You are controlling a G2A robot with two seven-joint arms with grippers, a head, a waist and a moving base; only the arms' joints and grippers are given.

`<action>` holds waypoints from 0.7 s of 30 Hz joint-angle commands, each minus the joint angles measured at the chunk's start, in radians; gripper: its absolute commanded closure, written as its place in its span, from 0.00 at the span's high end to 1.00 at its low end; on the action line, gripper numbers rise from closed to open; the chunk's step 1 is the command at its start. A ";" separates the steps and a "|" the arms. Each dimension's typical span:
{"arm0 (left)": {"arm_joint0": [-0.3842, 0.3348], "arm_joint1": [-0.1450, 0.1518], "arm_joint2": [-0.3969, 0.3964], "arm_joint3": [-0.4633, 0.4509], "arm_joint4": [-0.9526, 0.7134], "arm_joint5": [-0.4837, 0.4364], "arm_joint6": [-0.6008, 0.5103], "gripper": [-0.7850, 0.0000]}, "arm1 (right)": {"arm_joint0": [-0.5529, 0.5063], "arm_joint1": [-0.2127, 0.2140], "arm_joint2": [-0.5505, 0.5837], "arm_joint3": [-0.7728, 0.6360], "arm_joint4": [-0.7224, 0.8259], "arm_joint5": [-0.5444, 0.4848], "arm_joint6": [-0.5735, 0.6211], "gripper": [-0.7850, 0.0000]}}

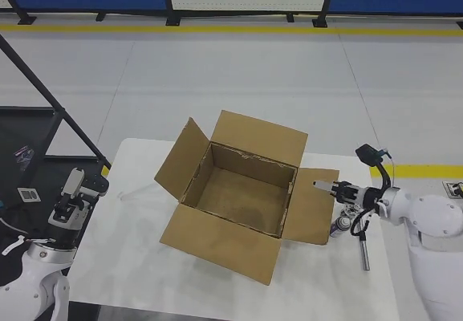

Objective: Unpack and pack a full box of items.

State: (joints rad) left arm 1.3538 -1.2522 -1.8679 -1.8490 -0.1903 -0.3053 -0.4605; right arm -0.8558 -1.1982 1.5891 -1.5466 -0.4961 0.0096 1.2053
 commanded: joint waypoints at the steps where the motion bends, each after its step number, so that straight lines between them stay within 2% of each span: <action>1: 0.000 0.000 0.000 0.000 0.000 0.000 0.000 1.00 | 0.014 0.000 -0.029 0.006 -0.013 0.010 -0.003 1.00; 5: 0.000 0.000 0.000 0.000 0.000 0.000 0.000 1.00 | 0.040 0.000 -0.100 0.005 -0.099 0.043 -0.026 1.00; 12: 0.000 0.000 0.000 0.000 0.000 0.000 0.000 1.00 | 0.079 -0.003 -0.189 0.012 -0.157 0.082 -0.063 1.00; 21: 0.000 0.000 0.000 0.000 0.000 0.000 0.000 1.00 | 0.158 0.000 -0.236 0.095 -0.135 -0.006 -0.050 1.00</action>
State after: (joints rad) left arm 1.3538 -1.2522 -1.8679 -1.8490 -0.1903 -0.3053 -0.4605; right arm -0.7072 -1.1986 1.3569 -1.4629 -0.6346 0.0149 1.1556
